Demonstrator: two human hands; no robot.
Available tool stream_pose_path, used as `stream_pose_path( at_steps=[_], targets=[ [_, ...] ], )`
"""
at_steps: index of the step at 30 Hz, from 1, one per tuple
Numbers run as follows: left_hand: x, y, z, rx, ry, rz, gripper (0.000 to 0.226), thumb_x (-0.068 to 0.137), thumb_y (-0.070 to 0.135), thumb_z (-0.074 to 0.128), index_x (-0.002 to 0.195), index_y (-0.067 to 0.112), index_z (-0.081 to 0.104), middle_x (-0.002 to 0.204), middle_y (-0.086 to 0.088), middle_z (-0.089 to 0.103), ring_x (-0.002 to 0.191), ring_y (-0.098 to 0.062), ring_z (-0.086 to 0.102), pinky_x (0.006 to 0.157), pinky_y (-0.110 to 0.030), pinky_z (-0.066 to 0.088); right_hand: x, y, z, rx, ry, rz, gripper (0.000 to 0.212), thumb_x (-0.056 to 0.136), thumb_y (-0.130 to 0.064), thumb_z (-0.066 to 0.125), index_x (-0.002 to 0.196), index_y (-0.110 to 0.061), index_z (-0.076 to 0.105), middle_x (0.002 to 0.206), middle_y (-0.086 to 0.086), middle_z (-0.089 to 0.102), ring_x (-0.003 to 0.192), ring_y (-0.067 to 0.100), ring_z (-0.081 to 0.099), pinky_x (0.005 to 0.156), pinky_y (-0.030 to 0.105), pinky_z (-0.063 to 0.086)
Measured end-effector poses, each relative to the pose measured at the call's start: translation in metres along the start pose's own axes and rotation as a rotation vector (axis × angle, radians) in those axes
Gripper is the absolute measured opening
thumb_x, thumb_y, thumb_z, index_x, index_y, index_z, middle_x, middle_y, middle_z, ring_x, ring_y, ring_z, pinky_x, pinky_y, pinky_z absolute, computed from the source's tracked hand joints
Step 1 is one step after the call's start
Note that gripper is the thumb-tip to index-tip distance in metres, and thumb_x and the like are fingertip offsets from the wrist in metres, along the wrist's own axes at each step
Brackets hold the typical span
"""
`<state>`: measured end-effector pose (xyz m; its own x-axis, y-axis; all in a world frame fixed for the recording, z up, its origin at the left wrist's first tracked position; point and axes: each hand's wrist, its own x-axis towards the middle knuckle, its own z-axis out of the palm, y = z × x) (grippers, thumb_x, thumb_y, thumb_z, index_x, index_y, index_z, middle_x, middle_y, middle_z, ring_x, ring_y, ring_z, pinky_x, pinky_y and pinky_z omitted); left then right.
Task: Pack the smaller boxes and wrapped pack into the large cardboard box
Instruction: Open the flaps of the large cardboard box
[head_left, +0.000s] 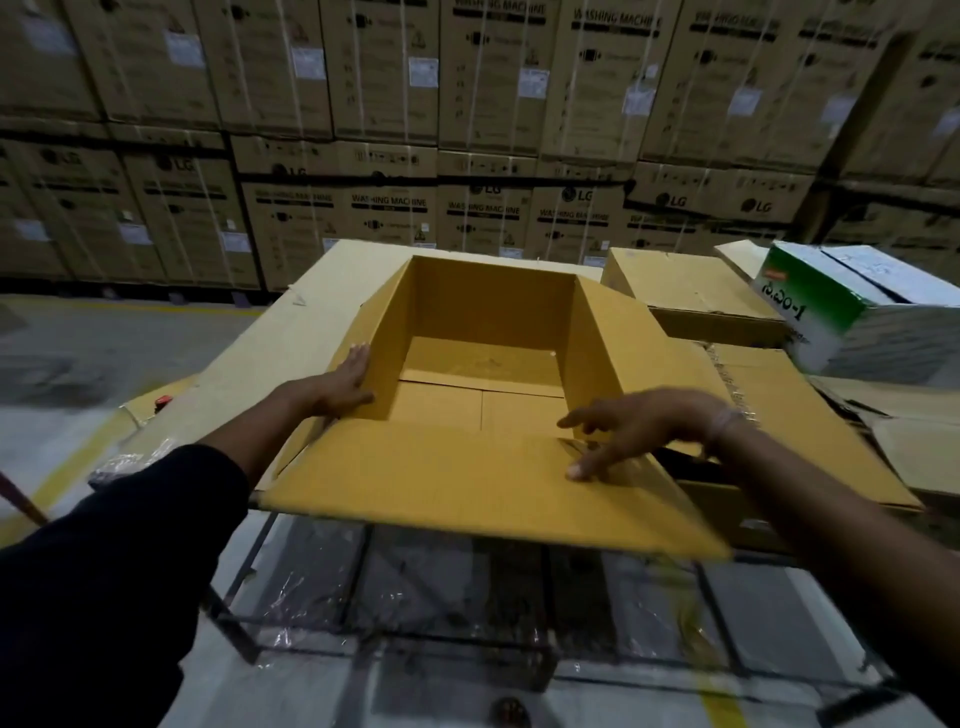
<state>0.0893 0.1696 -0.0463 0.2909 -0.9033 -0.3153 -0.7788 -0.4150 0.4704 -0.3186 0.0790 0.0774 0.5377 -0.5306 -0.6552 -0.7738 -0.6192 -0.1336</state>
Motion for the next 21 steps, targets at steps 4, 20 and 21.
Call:
stream_pose_path(
  at_steps=[4,20,21],
  targets=[
    [-0.016,0.007,0.007,-0.063,0.051,0.027,0.087,0.106,0.012,0.046,0.16,0.021,-0.021,0.168,-0.003,-0.023,0.157,-0.028,-0.009,0.121,-0.049,0.028,0.05,0.018,0.063,0.008,0.332,-0.008,0.092,0.071,-0.073,0.079,0.146,-0.035,0.041,0.141,-0.002,0.057,0.126,0.025,0.056,0.107,0.047,0.047],
    [-0.012,0.005,0.014,0.068,0.07,-0.094,0.086,0.104,0.005,0.044,0.16,0.018,-0.02,0.169,-0.007,-0.022,0.156,-0.038,0.001,0.125,-0.055,0.015,0.069,0.015,0.09,-0.101,0.535,0.065,0.072,0.087,-0.057,0.073,0.144,-0.02,0.051,0.13,0.01,0.063,0.119,0.028,0.061,0.101,0.04,0.051],
    [-0.014,0.005,0.015,0.088,0.067,-0.106,0.085,0.104,0.004,0.043,0.16,0.018,-0.02,0.168,-0.008,-0.022,0.156,-0.038,0.001,0.126,-0.054,0.015,0.069,0.014,0.092,-0.097,0.532,0.061,0.074,0.086,-0.058,0.073,0.145,-0.021,0.05,0.13,0.01,0.063,0.119,0.027,0.061,0.101,0.039,0.051]
  ],
)
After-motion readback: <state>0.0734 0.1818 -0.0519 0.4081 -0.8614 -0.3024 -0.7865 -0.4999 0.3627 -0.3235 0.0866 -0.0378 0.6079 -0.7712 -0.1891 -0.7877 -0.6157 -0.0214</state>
